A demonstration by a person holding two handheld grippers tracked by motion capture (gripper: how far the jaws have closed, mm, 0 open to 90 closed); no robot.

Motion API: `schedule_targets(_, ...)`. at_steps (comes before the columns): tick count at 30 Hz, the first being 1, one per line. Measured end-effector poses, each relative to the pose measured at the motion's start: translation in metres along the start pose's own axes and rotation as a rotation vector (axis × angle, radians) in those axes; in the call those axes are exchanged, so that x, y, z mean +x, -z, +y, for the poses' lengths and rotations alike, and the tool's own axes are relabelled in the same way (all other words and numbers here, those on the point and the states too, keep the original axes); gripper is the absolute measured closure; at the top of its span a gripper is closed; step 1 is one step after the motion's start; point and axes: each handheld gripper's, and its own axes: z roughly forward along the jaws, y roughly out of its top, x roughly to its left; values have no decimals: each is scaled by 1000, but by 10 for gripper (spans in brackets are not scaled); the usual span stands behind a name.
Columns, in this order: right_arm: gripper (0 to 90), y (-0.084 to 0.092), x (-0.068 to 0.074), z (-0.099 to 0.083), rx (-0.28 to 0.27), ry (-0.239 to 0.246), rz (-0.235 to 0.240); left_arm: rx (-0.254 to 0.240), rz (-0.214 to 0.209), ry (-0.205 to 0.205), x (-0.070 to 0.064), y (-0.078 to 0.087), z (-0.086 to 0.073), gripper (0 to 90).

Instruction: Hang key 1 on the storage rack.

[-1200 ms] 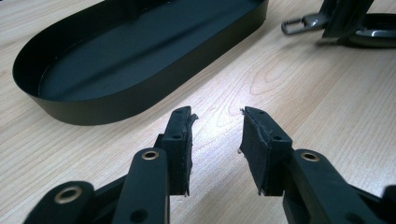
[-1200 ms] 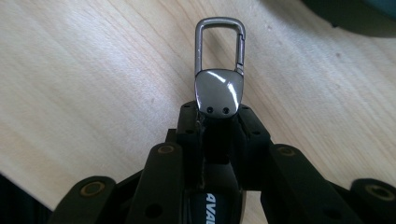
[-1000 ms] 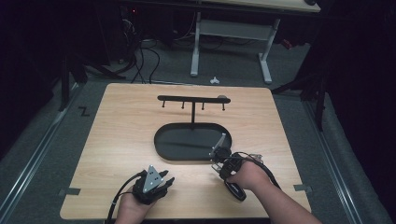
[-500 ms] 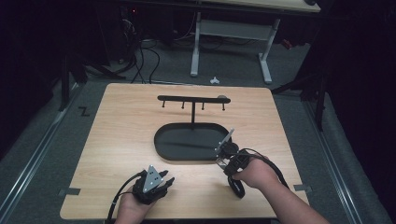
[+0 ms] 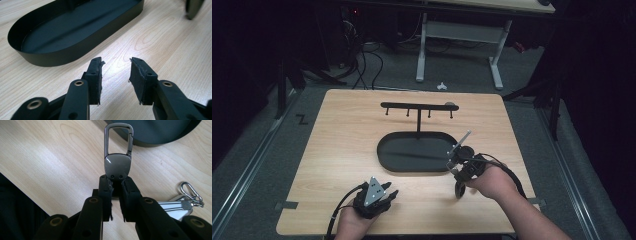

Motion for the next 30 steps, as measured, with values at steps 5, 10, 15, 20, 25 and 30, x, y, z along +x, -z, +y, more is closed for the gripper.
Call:
schedule_targets(5, 806, 7, -3, 2, -31, -4, -5, 6, -1, -6, 0, 0, 0, 618)
schedule_targets(10, 806, 14, -4, 7, -46, 9, -14, 2, -2, 3, 0, -1, 0, 617)
schedule_targets(15, 805, 19, -5, 10, -56, 4, -13, 1, 1, 1, 2, 0, 0, 615)
schedule_targets(20, 806, 25, -5, 15, -74, -6, -12, -8, 7, 9, 1, 1, -1, 615)
schedule_targets(25, 806, 31, -6, 22, -100, -8, -11, -6, 7, 13, 2, 1, -1, 615)
schedule_targets(30, 806, 36, -8, 31, -122, -17, -17, -3, 5, 14, 3, 1, -1, 615)
